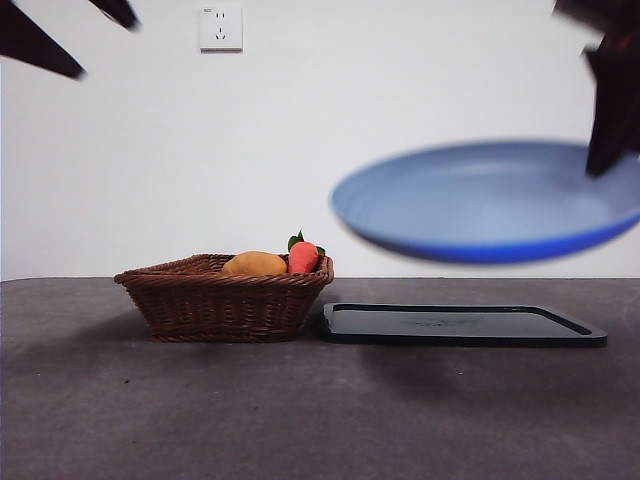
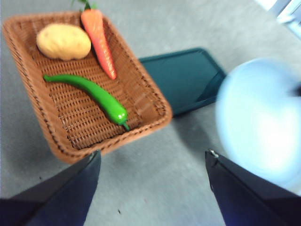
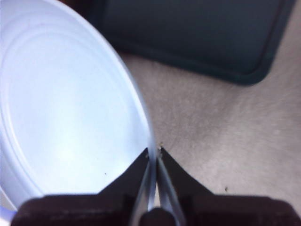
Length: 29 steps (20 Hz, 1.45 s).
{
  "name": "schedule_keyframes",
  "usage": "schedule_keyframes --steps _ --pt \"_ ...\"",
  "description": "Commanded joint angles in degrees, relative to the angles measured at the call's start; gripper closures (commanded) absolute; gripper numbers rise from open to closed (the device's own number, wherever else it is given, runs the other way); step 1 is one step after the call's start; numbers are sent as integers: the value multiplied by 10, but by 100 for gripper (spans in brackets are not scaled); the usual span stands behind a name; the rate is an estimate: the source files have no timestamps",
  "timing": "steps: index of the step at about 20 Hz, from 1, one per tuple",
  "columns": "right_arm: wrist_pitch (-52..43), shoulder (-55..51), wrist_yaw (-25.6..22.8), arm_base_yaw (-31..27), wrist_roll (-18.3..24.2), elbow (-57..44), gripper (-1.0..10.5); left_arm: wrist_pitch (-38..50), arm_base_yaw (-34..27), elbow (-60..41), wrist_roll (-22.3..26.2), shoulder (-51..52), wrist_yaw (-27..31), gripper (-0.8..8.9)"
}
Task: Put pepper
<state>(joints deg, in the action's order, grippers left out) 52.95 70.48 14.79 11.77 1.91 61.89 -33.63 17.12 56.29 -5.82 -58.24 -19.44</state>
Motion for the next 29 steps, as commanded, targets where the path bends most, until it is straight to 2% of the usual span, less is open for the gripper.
schedule_keyframes --steps 1,3,5,9,13,20,27,29 --pt "10 -36 1 -6 -10 7 941 15 33 48 -22 -84 63 426" --pt "22 -72 1 -14 -10 7 941 14 58 96 -33 -160 113 426" --pt "30 -103 1 -20 -10 7 941 9 72 147 -38 -232 140 426" --pt "44 -156 1 -21 -19 7 941 -13 88 252 -52 -372 162 426" --pt "46 -190 1 -21 -21 7 941 -20 93 316 -66 -476 180 426" --pt "46 -196 2 -21 -20 7 941 -10 102 334 -82 -570 199 426" --pt "46 -196 2 -21 -14 7 941 -4 107 334 -92 -604 231 426" --pt "46 -196 2 -21 -14 7 941 -2 108 334 -93 -604 241 473"
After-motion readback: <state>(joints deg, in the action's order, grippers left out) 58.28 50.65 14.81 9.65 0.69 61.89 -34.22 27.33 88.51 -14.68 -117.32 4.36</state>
